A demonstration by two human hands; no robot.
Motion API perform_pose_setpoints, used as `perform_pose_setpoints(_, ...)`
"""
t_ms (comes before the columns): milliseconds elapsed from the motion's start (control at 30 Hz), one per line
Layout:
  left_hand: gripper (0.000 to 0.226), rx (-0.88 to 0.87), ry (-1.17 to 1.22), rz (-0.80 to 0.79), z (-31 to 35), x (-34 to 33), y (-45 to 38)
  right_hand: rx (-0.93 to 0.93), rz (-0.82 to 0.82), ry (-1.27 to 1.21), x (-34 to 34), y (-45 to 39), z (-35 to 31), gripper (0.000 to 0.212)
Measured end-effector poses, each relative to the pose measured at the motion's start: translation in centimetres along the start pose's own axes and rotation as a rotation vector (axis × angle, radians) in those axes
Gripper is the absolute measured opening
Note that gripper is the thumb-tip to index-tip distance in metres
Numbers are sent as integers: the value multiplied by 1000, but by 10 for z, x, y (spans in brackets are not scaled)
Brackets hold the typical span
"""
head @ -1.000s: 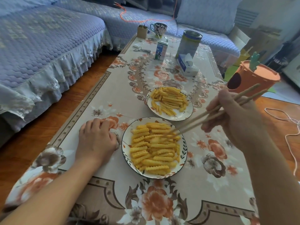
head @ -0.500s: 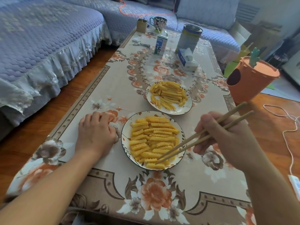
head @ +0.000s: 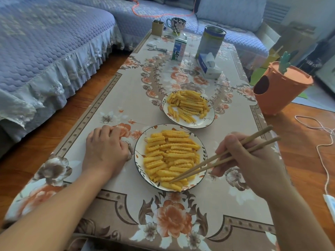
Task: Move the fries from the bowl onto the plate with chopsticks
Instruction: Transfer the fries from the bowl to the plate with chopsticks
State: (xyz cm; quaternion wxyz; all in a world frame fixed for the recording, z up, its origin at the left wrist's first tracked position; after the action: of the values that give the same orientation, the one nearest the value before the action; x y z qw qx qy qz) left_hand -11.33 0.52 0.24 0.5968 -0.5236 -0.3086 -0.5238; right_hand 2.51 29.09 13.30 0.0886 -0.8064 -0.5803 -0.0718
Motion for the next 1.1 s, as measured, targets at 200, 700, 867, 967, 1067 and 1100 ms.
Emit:
perform_pose_setpoints(200,39,0,-14,-11,-1,-2,2,53,231,-172,39,-19,-2,39)
perform_pose_setpoints(700,46,-29,-44,-134,4,-13,-4,330,491,264,36,-146,15,39)
perform_pose_setpoints(867,28,80,-88,-117,-2,-10,-37,309,507,207,45,-154,18,37)
perform_pose_setpoints(967,28,153,-114,-72,-1,-17,-52,311,514,153,51,-154,15,35)
perform_pose_setpoints(1067,32,168,-83,48,4,-20,-51,297,493,160,50,-159,19,37)
perform_pose_setpoints(1100,32,160,-76,64,5,-21,-52,290,490,171,50,-162,21,37)
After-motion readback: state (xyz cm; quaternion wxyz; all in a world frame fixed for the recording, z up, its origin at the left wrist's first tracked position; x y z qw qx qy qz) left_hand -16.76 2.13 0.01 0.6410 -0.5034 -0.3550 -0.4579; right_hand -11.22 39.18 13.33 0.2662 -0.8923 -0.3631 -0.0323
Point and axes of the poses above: each hand's wrist, its own y-axis away from the middle knuckle, its own x-axis out of the back of the hand, z = x × y, the point moved 9 cm from there along -y, towards the middle knuckle, and after that the axes turned 6 degrees about z, right-handed, at the moved point
